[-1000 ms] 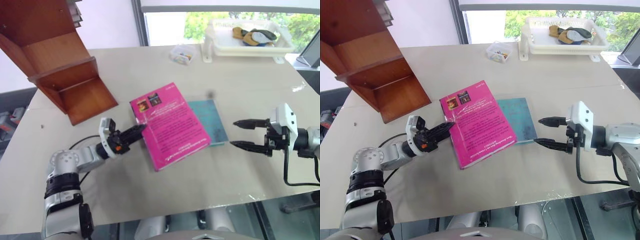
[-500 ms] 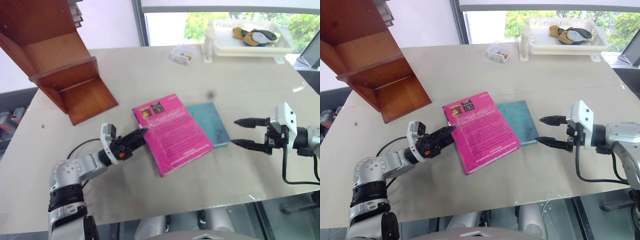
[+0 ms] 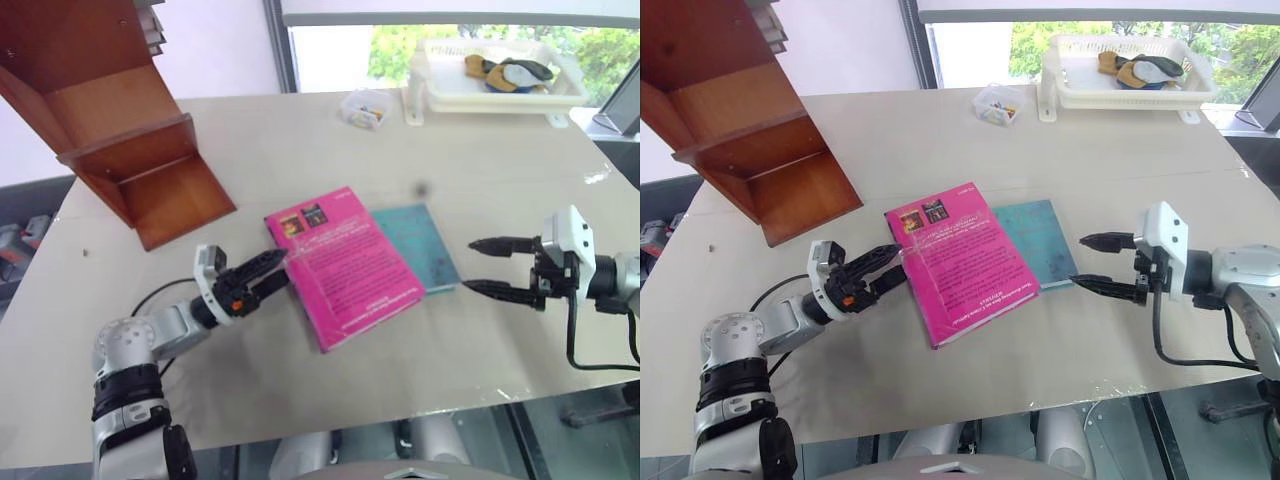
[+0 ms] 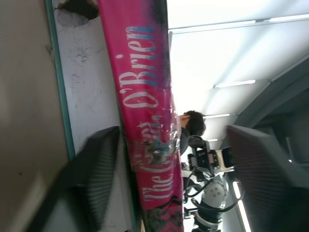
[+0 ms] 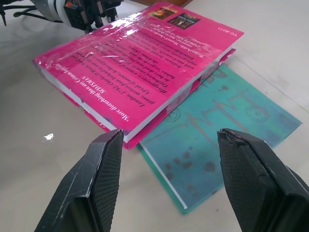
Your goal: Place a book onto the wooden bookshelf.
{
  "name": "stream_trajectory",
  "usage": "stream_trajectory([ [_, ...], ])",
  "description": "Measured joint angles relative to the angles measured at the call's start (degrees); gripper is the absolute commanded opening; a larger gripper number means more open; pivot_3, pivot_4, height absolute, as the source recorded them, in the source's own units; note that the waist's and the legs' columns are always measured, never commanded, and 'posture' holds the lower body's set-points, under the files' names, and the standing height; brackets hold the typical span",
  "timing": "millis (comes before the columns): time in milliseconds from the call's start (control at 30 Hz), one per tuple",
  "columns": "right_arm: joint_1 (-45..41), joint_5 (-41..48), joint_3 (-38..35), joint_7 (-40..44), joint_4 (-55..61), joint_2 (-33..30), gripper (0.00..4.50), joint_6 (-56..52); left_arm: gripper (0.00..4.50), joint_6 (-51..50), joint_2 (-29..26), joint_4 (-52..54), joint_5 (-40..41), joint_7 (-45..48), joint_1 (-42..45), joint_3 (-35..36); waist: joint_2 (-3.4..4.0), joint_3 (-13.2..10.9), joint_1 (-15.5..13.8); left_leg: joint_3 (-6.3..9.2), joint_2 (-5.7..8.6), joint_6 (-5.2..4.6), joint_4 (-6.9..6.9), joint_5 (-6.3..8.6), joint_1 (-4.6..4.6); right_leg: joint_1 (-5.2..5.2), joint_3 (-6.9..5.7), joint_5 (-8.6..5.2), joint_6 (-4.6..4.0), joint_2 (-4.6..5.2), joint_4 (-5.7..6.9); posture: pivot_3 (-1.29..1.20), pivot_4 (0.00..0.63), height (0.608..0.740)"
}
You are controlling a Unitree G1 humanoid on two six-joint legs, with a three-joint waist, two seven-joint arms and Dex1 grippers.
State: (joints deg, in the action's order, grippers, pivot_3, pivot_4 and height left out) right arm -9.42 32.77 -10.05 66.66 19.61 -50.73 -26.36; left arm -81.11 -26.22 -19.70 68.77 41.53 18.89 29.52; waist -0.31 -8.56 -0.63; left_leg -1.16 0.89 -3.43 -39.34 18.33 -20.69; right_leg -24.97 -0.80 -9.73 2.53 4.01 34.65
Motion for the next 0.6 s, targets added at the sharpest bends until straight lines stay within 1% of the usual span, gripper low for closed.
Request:
stream_trajectory([
  [33,0.0,0.01,0.0,0.09,0.0,-0.02,3.15,0.0,1.62,-0.07,-0.15,-0.36,0.05,0.07,0.18,0.06,0.0,0.0,0.01,0.0,0.0,0.0,0.0,0.0,0.0,0.0,0.0,0.0,0.0,0.0,0.0,0.0,0.15,0.74],
  [67,0.0,0.01,0.0,0.11,0.0,-0.02,3.15,0.0,1.31,-0.1,-0.18,-0.46,0.07,0.11,0.22,0.11,0.0,0.0,0.01,0.0,0.0,0.0,0.0,0.0,0.0,0.0,0.0,0.0,0.0,0.0,0.01,0.0,0.15,0.74],
  [100,0.0,0.0,0.0,0.2,0.0,-0.02,3.15,0.0,0.79,-0.18,-0.43,-0.8,0.21,0.32,0.28,0.34,0.0,0.0,0.04,0.0,-0.01,0.0,0.0,0.0,0.01,0.0,0.0,0.0,0.0,-0.01,0.02,0.0,0.15,0.74],
  [167,0.07,-0.01,0.0,0.27,0.0,-0.03,3.15,0.01,0.25,-0.56,-0.77,-0.88,0.53,0.47,-0.07,1.01,0.0,0.0,0.14,0.0,-0.02,0.0,0.0,0.0,0.0,-0.01,0.0,0.0,0.0,-0.01,0.01,0.0,0.15,0.74],
  [200,0.18,-0.02,0.01,0.3,0.0,-0.03,3.15,0.01,0.14,-0.71,-0.82,-0.87,0.72,0.52,-0.28,1.33,0.0,0.0,0.14,0.0,-0.02,0.0,0.0,0.0,0.0,-0.01,0.0,0.0,0.0,-0.01,0.01,0.0,0.15,0.74],
  [600,0.31,-0.06,0.01,0.39,-0.02,-0.05,3.15,0.27,0.12,-1.57,-0.73,2.12,2.51,-0.78,-2.29,2.1,-0.01,-0.01,0.04,0.02,0.0,0.0,0.0,0.0,-0.03,-0.02,0.0,-0.01,-0.01,0.02,-0.02,0.0,0.15,0.74],
])
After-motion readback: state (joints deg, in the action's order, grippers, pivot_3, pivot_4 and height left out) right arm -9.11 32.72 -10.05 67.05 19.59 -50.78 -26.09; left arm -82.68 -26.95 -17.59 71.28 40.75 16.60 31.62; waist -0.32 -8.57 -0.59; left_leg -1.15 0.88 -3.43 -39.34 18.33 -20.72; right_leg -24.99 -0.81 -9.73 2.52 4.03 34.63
